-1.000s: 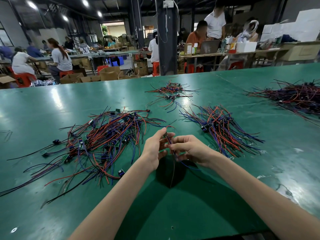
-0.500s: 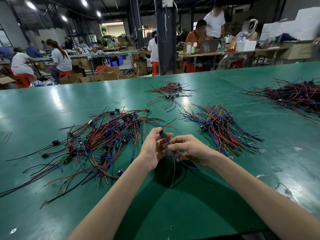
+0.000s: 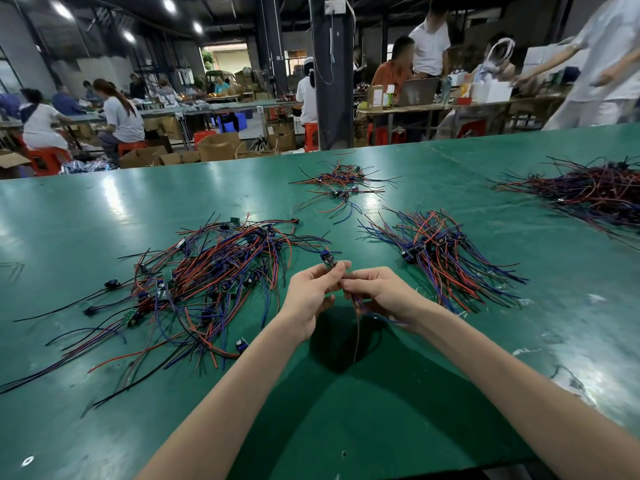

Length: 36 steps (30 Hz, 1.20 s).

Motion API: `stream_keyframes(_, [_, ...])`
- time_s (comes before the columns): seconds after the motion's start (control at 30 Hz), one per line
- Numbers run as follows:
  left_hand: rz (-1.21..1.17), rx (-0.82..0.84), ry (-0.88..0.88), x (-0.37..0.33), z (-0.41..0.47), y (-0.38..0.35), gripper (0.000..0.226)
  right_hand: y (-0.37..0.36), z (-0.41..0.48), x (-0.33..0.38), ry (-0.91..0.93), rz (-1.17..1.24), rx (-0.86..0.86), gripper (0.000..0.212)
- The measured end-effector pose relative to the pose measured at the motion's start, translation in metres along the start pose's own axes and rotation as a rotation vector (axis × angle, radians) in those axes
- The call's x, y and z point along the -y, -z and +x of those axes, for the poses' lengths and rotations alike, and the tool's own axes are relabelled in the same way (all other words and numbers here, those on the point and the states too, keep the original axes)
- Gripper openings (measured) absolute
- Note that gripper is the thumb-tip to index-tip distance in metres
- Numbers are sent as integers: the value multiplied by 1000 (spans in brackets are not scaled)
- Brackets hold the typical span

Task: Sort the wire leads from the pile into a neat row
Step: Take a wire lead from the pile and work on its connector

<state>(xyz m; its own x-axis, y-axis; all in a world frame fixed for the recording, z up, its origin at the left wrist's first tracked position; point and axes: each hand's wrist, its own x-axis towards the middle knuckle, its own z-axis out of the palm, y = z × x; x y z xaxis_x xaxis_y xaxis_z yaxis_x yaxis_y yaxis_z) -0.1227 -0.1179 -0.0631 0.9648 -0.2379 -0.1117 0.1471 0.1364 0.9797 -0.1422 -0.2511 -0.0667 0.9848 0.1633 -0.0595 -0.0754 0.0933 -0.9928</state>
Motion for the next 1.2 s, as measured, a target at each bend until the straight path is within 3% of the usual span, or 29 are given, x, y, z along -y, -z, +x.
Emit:
stream_keyframes(0.5, [-94,-117,-162,8,4,-4,7,3,3,-3,13,-120,37,18])
stream_keyframes(0.9, [-269,-373,-132,-16,24,38,9,-8,-10,-2,64,-341,265,24])
stream_keyframes(1.2, [-300,-396,-120,-19,24,45,13,-13,-16,0,88,-425,371,25])
